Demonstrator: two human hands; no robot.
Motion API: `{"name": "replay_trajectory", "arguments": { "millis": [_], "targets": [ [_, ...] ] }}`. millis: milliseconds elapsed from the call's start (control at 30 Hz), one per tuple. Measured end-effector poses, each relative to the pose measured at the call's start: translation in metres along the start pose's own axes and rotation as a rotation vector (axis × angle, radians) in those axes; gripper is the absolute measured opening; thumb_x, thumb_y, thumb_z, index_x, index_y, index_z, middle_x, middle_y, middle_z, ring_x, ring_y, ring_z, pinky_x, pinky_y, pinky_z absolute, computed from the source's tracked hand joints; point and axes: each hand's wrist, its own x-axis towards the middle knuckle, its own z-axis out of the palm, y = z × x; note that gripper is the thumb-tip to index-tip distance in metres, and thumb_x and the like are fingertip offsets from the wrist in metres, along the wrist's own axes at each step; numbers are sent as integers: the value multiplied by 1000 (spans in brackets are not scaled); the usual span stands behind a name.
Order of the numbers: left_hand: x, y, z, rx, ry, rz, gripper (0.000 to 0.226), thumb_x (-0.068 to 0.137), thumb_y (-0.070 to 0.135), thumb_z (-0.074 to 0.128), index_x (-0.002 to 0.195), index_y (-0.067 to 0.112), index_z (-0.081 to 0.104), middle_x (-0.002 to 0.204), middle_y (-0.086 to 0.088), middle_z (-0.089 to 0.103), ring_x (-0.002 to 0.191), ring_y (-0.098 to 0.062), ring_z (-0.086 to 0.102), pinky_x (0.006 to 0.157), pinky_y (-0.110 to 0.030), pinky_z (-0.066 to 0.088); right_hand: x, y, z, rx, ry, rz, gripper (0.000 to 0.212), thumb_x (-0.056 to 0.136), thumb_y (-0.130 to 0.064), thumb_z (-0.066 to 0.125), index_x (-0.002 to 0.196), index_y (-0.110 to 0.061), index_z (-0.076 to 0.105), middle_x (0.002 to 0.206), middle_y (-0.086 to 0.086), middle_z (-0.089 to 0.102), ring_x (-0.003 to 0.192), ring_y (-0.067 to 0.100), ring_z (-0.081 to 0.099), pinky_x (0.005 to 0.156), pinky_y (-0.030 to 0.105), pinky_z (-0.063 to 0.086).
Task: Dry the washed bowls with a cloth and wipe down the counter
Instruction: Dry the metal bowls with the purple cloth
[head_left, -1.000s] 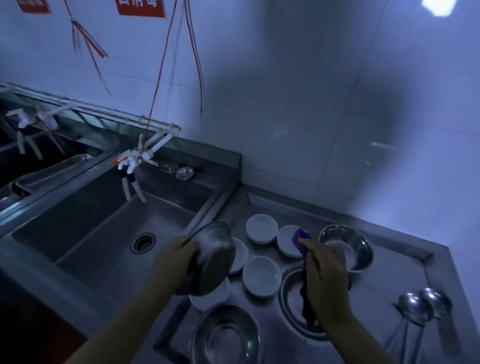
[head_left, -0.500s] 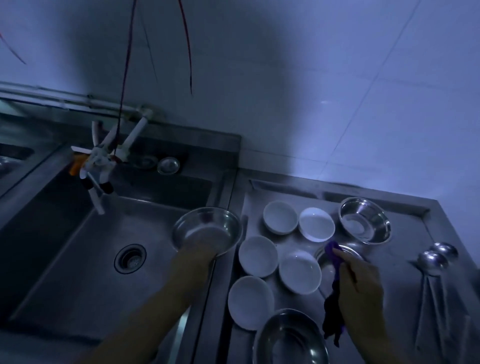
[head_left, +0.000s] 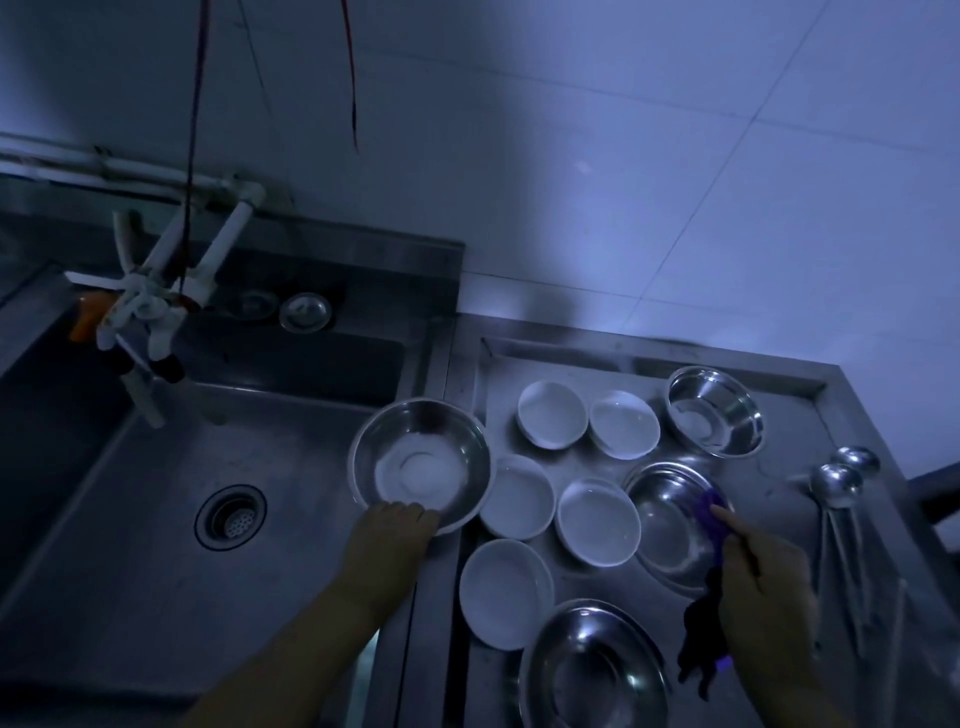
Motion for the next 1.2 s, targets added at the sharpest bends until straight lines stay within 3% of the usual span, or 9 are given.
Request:
{"name": "replay_trajectory", "arguments": {
  "millis": [133, 200, 433, 567, 700, 833, 933, 1067, 1200],
  "targets": [
    [-5, -4, 10, 10, 37, 12, 35, 37, -8, 79, 56, 14, 61, 49, -2, 53, 40, -21, 51, 41, -21, 38, -6, 4, -3, 33, 21, 33, 29, 87, -5, 47, 105, -5, 70, 73, 20, 60, 66, 34, 57, 63, 39, 46],
    [-5, -5, 11, -13, 45, 6, 32, 39, -9, 76, 58, 12, 62, 50, -3, 53, 42, -23, 52, 42, -23, 40, -4, 4, -4, 77, 31, 54, 35, 82, -14, 44, 103, -6, 70, 69, 16, 61, 57, 17, 56, 57, 23, 44],
    [-9, 0, 7, -35, 40, -5, 17, 66, 6, 42, 64, 7, 58, 55, -10, 54, 49, -30, 54, 46, -31, 44, -4, 10, -9, 72, 62, 122, 30, 91, 5, 48, 109, -8, 69, 69, -8, 57, 61, 2, 52, 51, 5, 39],
    [-10, 11, -2, -1, 104, 6, 34, 69, 19, 50, 92, 2, 68, 78, -13, 66, 70, -31, 64, 61, -35, 51, -6, 17, -10, 84, 79, 127, 30, 91, 6, 48, 108, -6, 69, 67, 2, 59, 57, 2, 49, 48, 3, 36],
    [-29, 46, -1, -121, 223, 124, 30, 77, 23, 49, 94, 8, 70, 86, -6, 68, 74, -26, 63, 65, -32, 47, -13, 28, -14, 93, 69, 161, 29, 92, 4, 47, 110, -5, 69, 75, 4, 62, 62, 0, 51, 53, 4, 38],
    [-58, 92, 21, -247, -38, 203, 23, 66, 22, 77, 87, 19, 68, 80, 3, 66, 69, -16, 62, 54, -23, 49, -21, 35, -22, 161, 80, 207, 31, 93, 2, 46, 108, -11, 69, 79, -7, 64, 68, -2, 58, 57, 1, 39],
    [-67, 115, 46, -284, -384, -92, 18, 87, 40, 53, 95, 24, 54, 98, 4, 64, 89, -17, 61, 65, -28, 42, -24, 41, -29, 178, 79, 222, 32, 94, 1, 46, 107, -18, 69, 75, -10, 62, 65, -1, 57, 60, 12, 43],
    [-69, 130, 61, -487, -518, -357, 21, 86, 47, 53, 94, 28, 58, 90, 11, 64, 80, -11, 60, 62, -24, 37, -27, 51, -38, 149, 82, 203, 35, 94, 0, 45, 104, -25, 68, 74, -9, 60, 66, 0, 54, 60, 16, 39],
    [-68, 147, 67, -718, -522, -504, 6, 84, 32, 62, 81, 31, 57, 75, 16, 56, 68, 0, 51, 49, -4, 34, -28, 64, -39, 152, 64, 217, 31, 94, 0, 46, 106, -16, 69, 86, 3, 64, 74, 9, 57, 68, 23, 43]
  ]
}}
